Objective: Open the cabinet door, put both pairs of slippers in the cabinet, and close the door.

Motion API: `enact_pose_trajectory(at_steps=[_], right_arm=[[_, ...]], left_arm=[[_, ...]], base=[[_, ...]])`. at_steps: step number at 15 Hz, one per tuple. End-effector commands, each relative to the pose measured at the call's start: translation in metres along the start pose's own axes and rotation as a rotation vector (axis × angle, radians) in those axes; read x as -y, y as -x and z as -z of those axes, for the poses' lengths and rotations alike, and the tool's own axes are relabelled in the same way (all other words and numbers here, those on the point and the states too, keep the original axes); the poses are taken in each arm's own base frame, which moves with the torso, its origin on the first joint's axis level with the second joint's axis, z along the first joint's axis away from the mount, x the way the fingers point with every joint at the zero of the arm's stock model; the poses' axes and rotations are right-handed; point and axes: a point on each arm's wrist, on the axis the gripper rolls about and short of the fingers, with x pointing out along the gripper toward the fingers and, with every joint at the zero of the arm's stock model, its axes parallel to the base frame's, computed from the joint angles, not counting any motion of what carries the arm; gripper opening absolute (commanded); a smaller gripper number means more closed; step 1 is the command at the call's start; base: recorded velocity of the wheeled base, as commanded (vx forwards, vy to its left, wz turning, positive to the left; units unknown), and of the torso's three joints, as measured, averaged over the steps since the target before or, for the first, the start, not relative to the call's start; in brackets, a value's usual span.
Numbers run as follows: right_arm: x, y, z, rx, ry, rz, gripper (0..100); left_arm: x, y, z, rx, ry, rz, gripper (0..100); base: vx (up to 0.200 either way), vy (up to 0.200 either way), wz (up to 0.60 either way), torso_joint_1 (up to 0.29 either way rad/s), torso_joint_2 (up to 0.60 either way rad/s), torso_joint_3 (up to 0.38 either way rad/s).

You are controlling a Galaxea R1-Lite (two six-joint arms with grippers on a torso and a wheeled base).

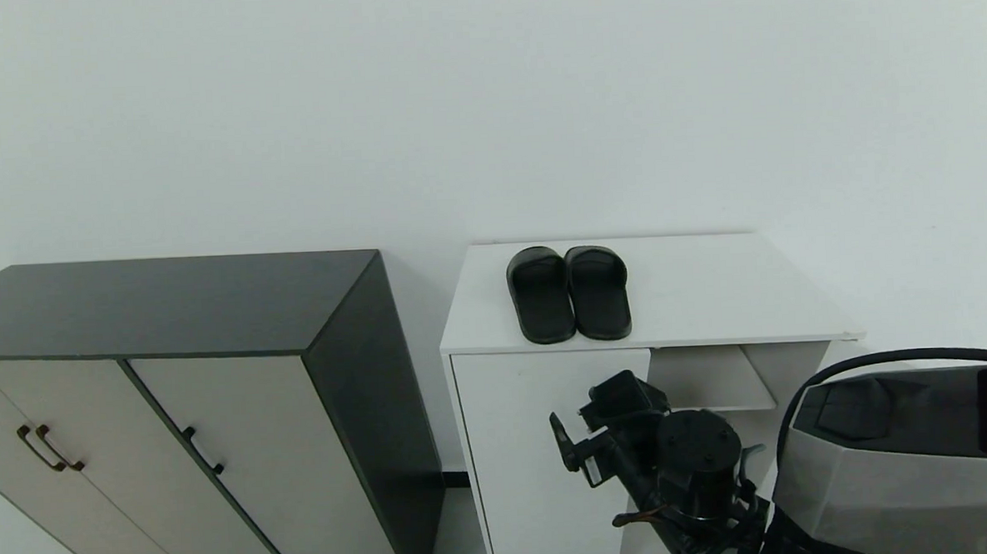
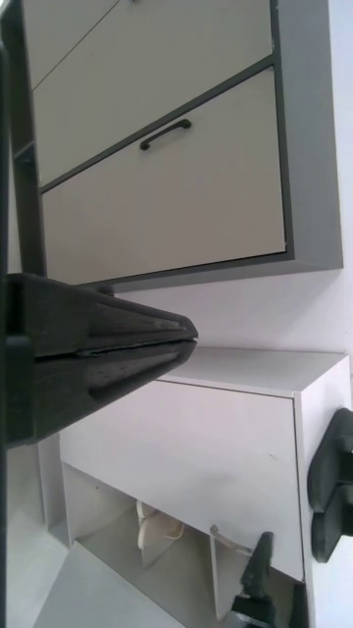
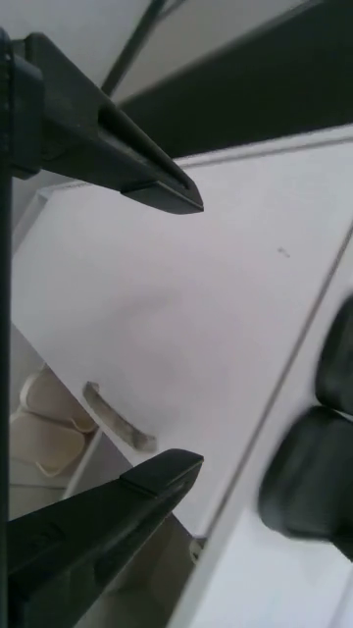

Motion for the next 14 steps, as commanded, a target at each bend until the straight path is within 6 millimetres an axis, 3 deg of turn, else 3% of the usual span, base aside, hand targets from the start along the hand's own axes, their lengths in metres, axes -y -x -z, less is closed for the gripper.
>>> enact_pose_trajectory(at_steps=[1,4,8,11,14], right_arm=[[0.0,-0.005,-0.012,0.038,-0.014,0.012,100],[0.003,-0.013,-0.054,-0.06,-0.092,0.008,100],[0.002,-0.036,-0.102,-0.157,-0.263,0.188,100],[0.004,-0.043,-0.112,-0.169,-0.256,0.23,100],[0.009,-0.052,-0.101,-0.189,-0.251,0.257,100]], left_arm=[[0.0,0.0,0.0,0.0,-0.001,0.0,0],[0.0,0.0,0.0,0.0,-0.003,0.0,0],[0.0,0.0,0.0,0.0,-0.004,0.0,0],[0.0,0.0,0.0,0.0,-0.004,0.0,0],[0.0,0.0,0.0,0.0,-0.003,0.0,0]], base=[[0.0,0.0,0.0,0.0,0.0,0.0],[0.0,0.0,0.0,0.0,0.0,0.0],[0.0,0.0,0.0,0.0,0.0,0.0],[0.0,0.0,0.0,0.0,0.0,0.0],[0.0,0.0,0.0,0.0,0.0,0.0]])
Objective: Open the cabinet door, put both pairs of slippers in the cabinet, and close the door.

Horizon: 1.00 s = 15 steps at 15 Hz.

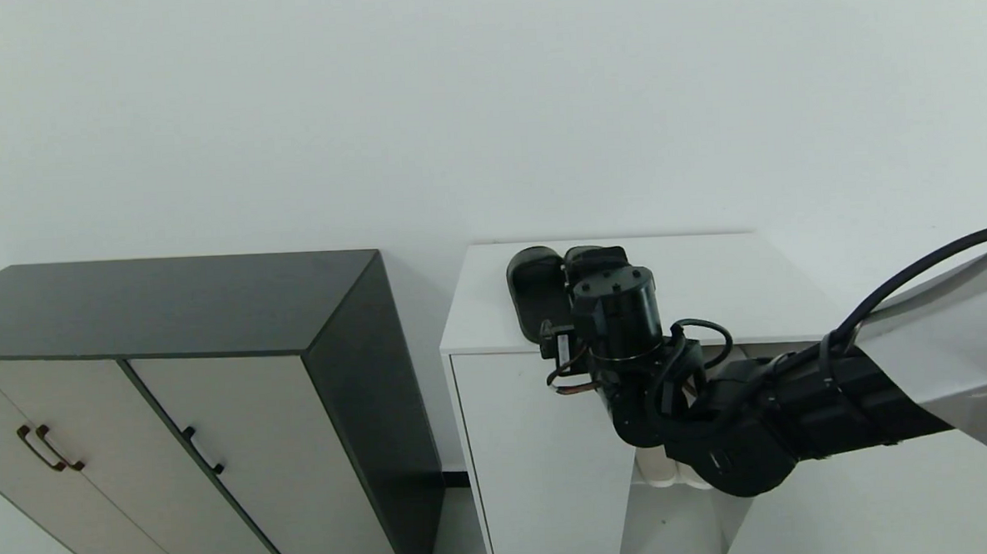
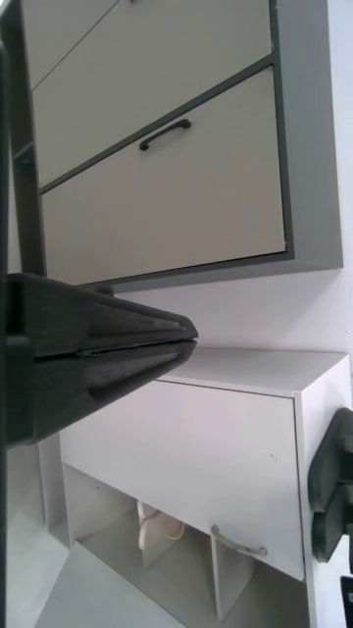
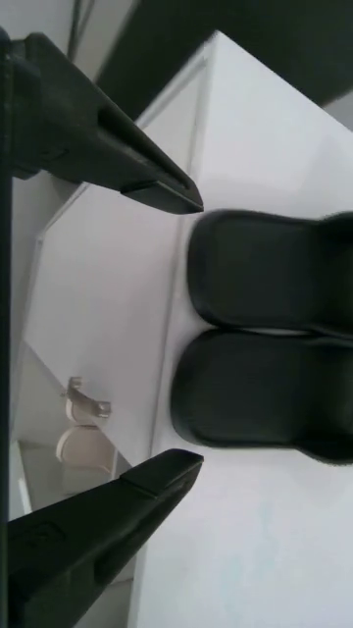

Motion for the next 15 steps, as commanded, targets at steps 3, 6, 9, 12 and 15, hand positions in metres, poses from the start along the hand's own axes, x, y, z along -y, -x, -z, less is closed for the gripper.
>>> enact_pose_trajectory(at_steps=[3,6,9,12,15], right_arm=[[0.0,-0.011,0.006,0.0,-0.005,0.015,100],[-0.002,-0.017,0.009,-0.003,-0.003,0.019,100],[-0.002,-0.024,0.014,-0.01,0.001,0.027,100],[-0.005,-0.031,0.021,-0.016,0.005,0.031,100],[-0.007,-0.046,0.028,-0.002,-0.01,0.044,100]], left_arm=[[0.0,0.0,0.0,0.0,-0.001,0.0,0],[0.0,0.0,0.0,0.0,0.0,0.0,0],[0.0,0.0,0.0,0.0,-0.001,0.0,0],[0.0,0.0,0.0,0.0,0.0,0.0,0],[0.0,0.0,0.0,0.0,0.0,0.0,0]], base=[[0.133,0.0,0.0,-0.003,0.01,0.002],[0.2,0.0,0.0,0.002,-0.01,0.001],[0.2,0.0,0.0,0.005,0.0,-0.001],[0.2,0.0,0.0,0.001,0.0,0.001],[0.133,0.0,0.0,0.005,0.0,0.0]])
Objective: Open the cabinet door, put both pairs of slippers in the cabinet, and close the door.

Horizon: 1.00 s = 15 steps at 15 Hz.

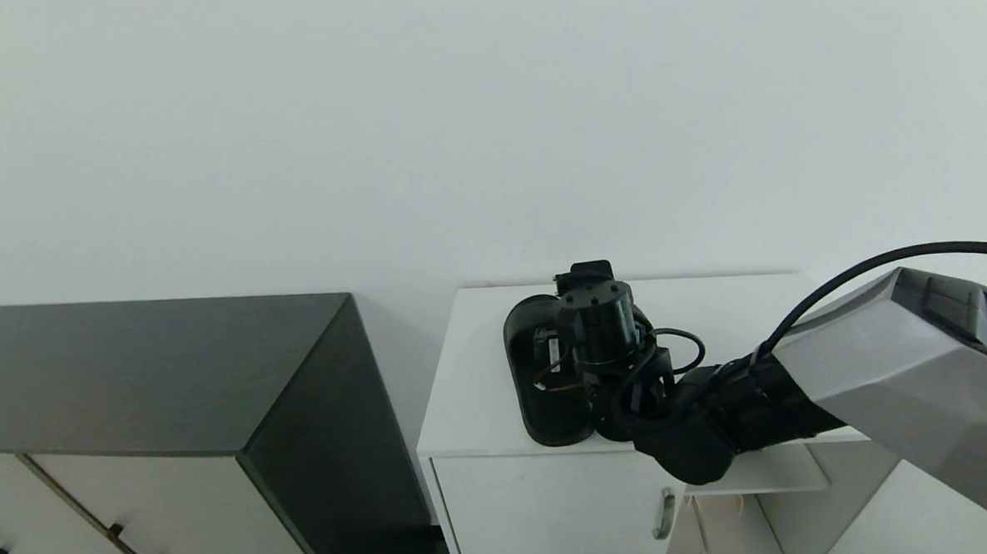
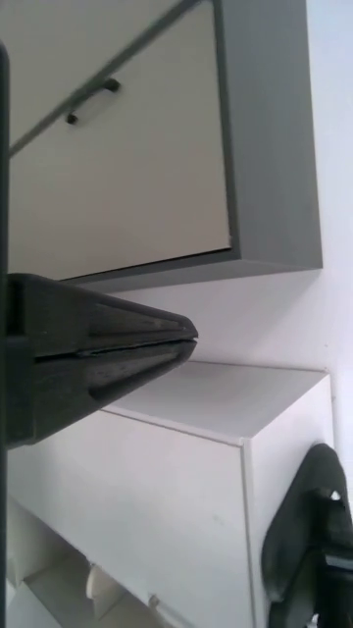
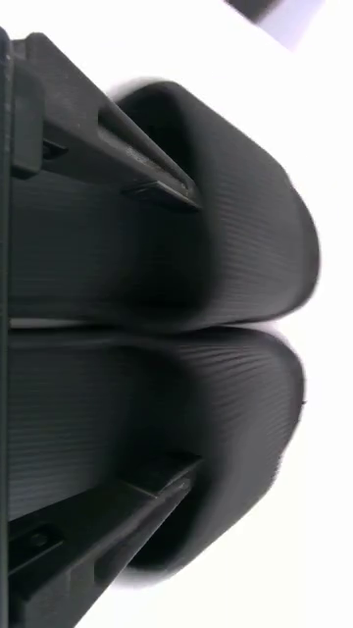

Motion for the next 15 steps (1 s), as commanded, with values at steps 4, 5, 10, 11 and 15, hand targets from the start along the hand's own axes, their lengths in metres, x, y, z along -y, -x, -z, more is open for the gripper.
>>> enact_pose_trajectory(at_steps=[4,5,10,11,15], right_arm=[[-0.002,-0.016,0.011,-0.008,0.005,0.015,100],[-0.004,-0.019,0.013,-0.006,0.003,0.014,100],[-0.005,-0.021,0.015,-0.008,0.007,0.013,100],[-0.006,-0.022,0.014,-0.005,0.004,0.014,100],[-0.007,-0.03,0.014,0.004,-0.004,0.022,100]], left_arm=[[0.0,0.0,0.0,0.0,0.0,0.0,0],[0.0,0.0,0.0,0.0,0.0,0.0,0],[0.0,0.0,0.0,0.0,0.0,0.0,0],[0.0,0.0,0.0,0.0,0.0,0.0,0],[0.0,0.0,0.0,0.0,0.0,0.0,0]], base=[[0.0,0.0,0.0,0.0,0.0,0.0],[0.0,0.0,0.0,0.0,0.0,0.0],[0.0,0.0,0.0,0.0,0.0,0.0],[0.0,0.0,0.0,0.0,0.0,0.0],[0.0,0.0,0.0,0.0,0.0,0.0]])
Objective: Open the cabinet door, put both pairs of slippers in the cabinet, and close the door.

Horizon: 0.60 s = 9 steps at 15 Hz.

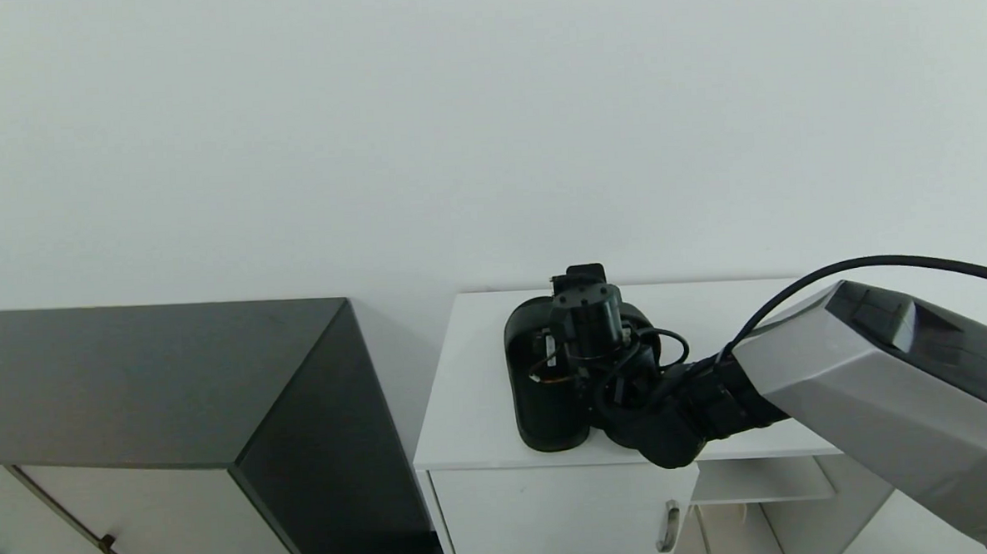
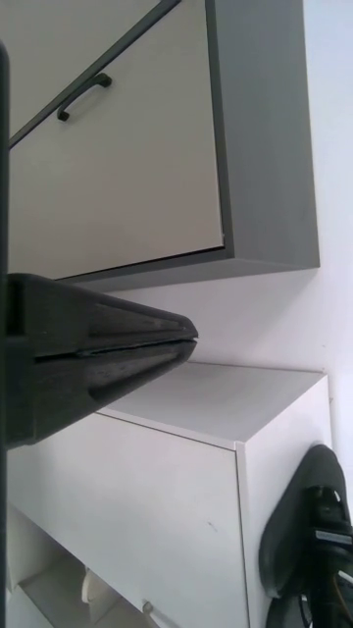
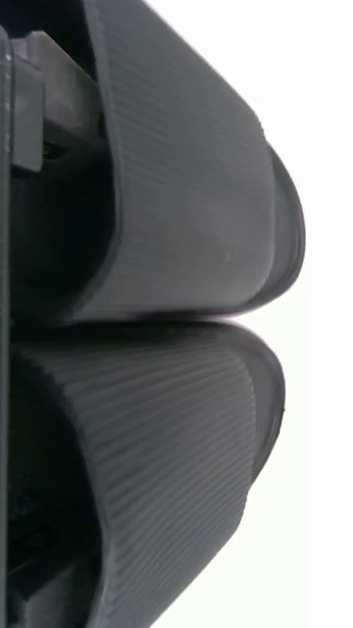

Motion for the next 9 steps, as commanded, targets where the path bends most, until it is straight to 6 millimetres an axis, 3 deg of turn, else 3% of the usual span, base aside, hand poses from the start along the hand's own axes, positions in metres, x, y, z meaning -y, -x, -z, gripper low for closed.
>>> enact_pose_trajectory(at_steps=[1,6,9], right_arm=[[-0.001,-0.003,0.003,-0.001,0.001,0.002,0],[-0.002,-0.001,0.002,0.0,0.001,0.0,0],[0.0,0.024,-0.012,0.005,0.001,-0.031,0]], left_arm=[[0.0,0.0,0.0,0.0,0.0,0.0,0],[0.0,0.0,0.0,0.0,0.0,0.0,0],[0.0,0.0,0.0,0.0,0.0,0.0,0]], base=[[0.0,0.0,0.0,0.0,0.0,0.0],[0.0,0.0,0.0,0.0,0.0,0.0],[0.0,0.0,0.0,0.0,0.0,0.0]])
